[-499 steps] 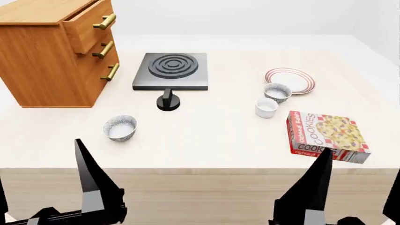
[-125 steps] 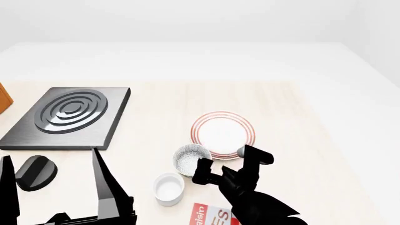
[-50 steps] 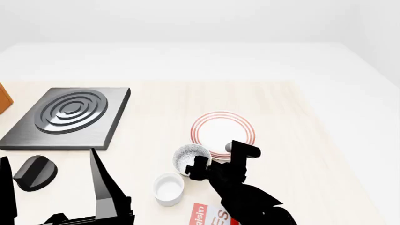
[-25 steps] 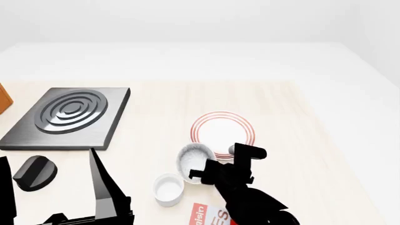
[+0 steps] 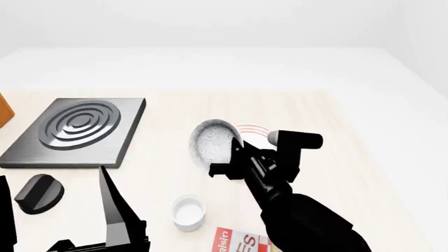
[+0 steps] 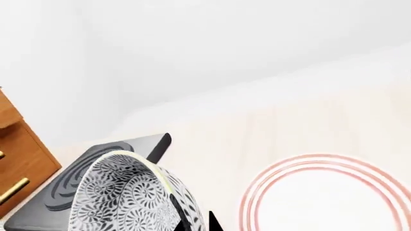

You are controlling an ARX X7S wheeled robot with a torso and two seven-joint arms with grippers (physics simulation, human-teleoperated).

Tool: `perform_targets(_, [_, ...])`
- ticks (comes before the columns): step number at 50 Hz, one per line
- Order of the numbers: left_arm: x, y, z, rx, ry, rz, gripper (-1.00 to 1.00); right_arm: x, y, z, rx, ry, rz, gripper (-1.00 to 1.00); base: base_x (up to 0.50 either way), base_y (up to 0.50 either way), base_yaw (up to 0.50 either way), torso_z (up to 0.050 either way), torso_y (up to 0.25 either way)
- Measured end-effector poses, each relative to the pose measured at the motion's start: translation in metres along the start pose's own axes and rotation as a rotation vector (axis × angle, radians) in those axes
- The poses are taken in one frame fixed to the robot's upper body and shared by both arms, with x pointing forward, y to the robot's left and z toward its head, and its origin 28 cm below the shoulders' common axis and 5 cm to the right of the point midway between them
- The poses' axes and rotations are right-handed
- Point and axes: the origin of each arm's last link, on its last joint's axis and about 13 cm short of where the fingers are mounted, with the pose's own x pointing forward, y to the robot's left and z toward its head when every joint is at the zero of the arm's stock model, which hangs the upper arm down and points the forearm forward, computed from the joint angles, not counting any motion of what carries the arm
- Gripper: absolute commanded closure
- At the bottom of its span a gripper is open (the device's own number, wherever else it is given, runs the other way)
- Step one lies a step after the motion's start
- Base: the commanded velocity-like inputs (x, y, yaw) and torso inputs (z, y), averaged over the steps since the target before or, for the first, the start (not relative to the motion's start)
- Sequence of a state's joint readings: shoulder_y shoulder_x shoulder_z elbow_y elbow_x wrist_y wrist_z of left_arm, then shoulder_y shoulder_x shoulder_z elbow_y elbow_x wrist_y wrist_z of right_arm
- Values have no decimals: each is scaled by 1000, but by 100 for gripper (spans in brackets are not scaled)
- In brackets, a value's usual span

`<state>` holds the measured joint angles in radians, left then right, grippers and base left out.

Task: Pick the akita bowl between the plate and the ramekin and place it on the plate.

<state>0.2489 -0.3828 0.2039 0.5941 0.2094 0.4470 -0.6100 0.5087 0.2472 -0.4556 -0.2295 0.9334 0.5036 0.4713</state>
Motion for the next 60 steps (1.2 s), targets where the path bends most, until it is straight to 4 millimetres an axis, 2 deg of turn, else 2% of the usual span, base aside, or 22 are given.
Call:
perform_targets(7, [0, 0, 0, 0, 1, 0, -100, 0, -4, 16, -17, -47, -14, 100, 0, 0, 0, 0, 0])
perform_targets(22, [-1, -1, -1, 1, 6, -1, -100, 15, -31, 52, -56, -115, -125, 100, 0, 0, 0, 0, 0])
perform_targets(35, [0, -2, -2, 2, 9, -6, -100, 25, -52, 73, -28, -118, -204, 100, 0, 0, 0, 0, 0])
perform_targets(60, [-1, -2, -3, 4, 12, -11, -100, 57, -48, 92, -45, -82, -147, 100, 0, 0, 0, 0, 0])
